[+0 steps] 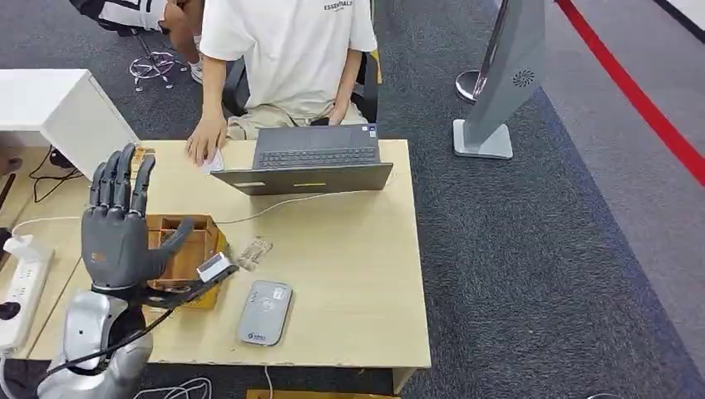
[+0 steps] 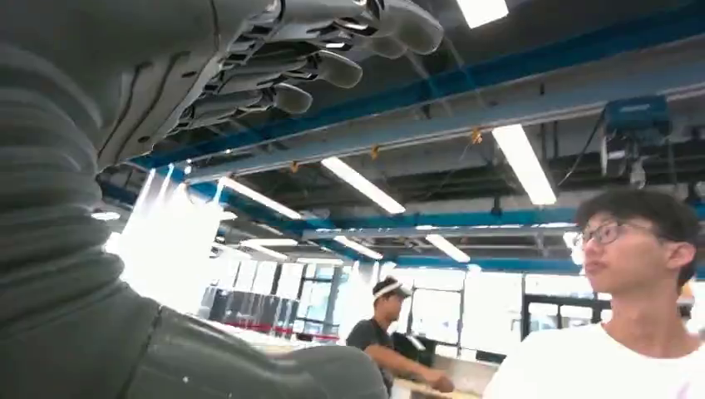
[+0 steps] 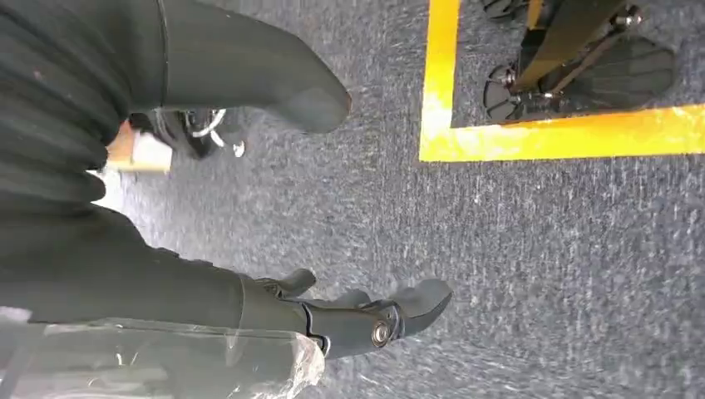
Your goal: Pass the card to the sensor for recognition and then transmit it.
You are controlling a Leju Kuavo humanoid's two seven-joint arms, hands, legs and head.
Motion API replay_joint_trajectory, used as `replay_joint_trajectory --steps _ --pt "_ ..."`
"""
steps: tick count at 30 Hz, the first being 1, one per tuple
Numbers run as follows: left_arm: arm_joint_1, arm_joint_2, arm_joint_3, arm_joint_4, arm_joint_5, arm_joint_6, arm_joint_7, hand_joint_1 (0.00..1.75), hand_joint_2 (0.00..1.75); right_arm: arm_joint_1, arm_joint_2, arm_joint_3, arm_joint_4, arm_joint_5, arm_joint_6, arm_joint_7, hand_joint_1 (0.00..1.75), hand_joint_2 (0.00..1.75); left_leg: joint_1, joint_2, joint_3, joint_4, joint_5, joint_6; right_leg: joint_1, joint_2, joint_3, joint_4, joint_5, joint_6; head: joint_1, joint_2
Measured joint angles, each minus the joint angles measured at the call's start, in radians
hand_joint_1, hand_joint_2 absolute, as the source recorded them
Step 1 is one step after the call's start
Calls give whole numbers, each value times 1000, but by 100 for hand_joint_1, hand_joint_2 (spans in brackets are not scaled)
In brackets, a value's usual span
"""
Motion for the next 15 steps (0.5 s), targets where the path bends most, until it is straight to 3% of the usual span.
replay_joint_trajectory --steps 3,6,9,12,15 --pt "204 15 -2 -119 -38 89 26 0 175 10 1 -19 0 -22 -11 1 0 175 0 3 2 0 -4 1 0 3 -1 0 -3 1 -2 0" --pt "355 44 -5 -174 -28 102 103 0 175 11 3 -34 0 -25 -23 9 0 175 0 1 2 0 -5 1 0 2 0 0 -5 1 0 0" --pt "447 79 -5 -176 -2 105 156 0 175 12 6 -40 0 -22 -27 9 0 175 0 -1 0 0 -5 1 0 -1 0 0 -7 2 0 0" --pt "502 104 -5 -167 25 123 145 0 175 11 6 -43 0 -14 -29 5 0 175 0 -2 0 0 -5 1 0 -2 0 0 -6 2 0 0" --pt "546 106 -1 -165 21 128 83 0 175 10 6 -43 0 -4 -29 1 0 175 0 -2 1 0 -5 1 0 -2 1 0 -6 2 -1 0"
